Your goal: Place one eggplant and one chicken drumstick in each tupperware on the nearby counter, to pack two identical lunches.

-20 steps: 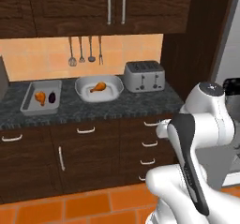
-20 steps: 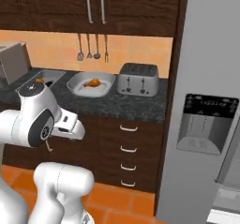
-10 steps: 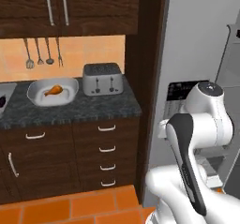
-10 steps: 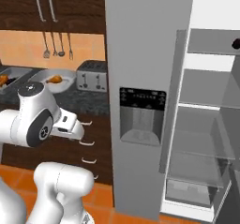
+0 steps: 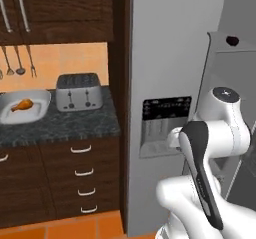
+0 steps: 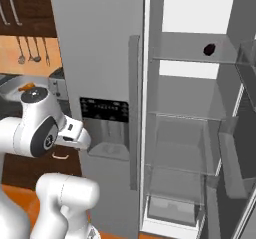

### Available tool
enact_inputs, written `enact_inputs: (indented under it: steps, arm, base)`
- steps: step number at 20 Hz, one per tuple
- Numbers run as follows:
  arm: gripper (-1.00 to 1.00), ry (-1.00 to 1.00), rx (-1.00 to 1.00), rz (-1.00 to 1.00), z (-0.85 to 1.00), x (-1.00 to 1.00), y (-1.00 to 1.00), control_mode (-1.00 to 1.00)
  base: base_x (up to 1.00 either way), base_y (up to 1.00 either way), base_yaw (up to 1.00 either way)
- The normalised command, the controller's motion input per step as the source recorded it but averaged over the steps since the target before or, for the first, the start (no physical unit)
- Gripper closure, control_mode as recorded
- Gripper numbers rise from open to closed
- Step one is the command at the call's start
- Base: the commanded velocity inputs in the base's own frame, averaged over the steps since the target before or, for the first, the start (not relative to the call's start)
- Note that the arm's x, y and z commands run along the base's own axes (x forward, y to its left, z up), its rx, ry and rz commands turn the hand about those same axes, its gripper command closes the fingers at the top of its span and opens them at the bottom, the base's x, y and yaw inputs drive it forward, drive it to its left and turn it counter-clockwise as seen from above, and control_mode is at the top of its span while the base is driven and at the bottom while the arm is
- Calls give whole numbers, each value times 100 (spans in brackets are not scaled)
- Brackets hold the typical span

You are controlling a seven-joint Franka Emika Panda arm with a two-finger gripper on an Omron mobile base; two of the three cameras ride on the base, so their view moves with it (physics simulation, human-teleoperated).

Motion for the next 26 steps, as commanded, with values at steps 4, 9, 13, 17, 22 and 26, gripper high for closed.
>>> enact_inputs:
  steps: [4, 9, 13, 17, 22, 26]
  arm:
    - [-100, 0, 0, 0, 0, 0, 0, 100]
    - [-100, 0, 0, 0, 0, 0, 0, 100]
    - [-100, 0, 0, 0, 0, 0, 0, 100]
    - [-100, 0, 0, 0, 0, 0, 0, 100]
    - [-100, 0, 0, 0, 0, 0, 0, 100]
    - [-100, 0, 0, 0, 0, 0, 0, 100]
  base:
    - [20, -84, -1]
    - [7, -83, -1]
    - [19, -51, 0]
    - [29, -27, 0]
    - [28, -31, 0]
    - [22, -39, 0]
